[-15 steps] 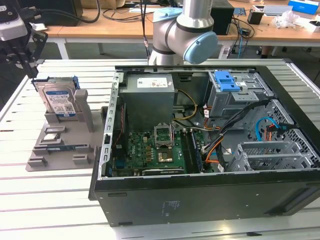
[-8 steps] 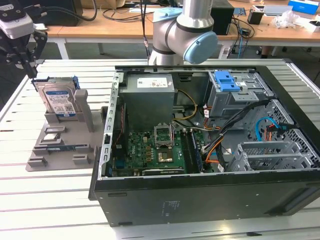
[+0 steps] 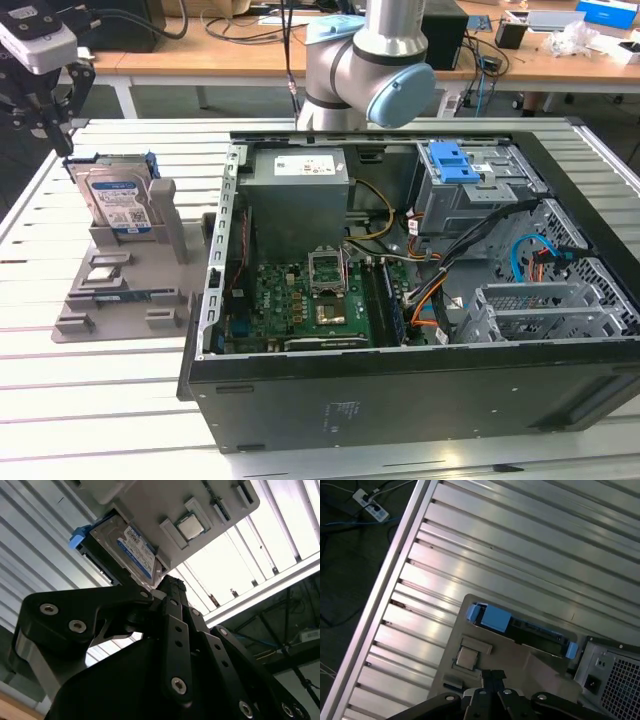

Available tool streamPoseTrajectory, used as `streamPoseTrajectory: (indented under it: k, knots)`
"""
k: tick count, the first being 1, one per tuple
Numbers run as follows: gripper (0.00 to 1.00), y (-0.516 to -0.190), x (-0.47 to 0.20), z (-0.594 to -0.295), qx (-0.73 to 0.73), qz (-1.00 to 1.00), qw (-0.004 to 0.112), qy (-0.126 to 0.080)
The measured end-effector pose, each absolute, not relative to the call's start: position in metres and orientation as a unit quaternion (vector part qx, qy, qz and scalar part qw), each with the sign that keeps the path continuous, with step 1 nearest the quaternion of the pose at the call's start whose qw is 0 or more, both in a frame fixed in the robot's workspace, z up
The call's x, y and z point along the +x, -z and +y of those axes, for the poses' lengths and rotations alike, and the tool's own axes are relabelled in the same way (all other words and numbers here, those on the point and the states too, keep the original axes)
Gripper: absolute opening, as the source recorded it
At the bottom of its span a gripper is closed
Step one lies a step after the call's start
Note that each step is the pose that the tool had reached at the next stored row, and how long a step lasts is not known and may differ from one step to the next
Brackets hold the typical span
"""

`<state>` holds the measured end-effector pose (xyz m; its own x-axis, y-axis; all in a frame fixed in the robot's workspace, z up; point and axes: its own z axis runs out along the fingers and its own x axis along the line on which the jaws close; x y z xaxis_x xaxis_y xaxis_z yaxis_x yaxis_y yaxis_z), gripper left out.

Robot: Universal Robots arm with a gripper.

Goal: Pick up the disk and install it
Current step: 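Pick up the disk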

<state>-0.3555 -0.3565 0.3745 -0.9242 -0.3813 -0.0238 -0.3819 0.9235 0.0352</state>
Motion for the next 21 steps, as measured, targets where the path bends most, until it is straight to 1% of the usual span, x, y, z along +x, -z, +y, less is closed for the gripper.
streamPoseTrajectory:
  k: [5,8,15,17,19,21]
  knots:
    - [0.11,-0.3744,-0.3555,-0.3565,-0.224,0.974,0.007,-0.017]
    - [0.11,-0.3745,-0.3555,-0.3566,-0.249,0.969,0.005,-0.009]
    - [0.11,-0.3745,-0.3555,-0.3565,-0.290,0.957,0.004,-0.008]
    - [0.11,-0.3744,-0.3554,-0.3564,-0.294,0.956,0.002,-0.009]
    - [0.11,-0.3745,-0.3555,-0.3565,-0.299,0.954,-0.003,-0.010]
    - [0.11,-0.3745,-0.3555,-0.3565,-0.304,0.953,-0.004,-0.011]
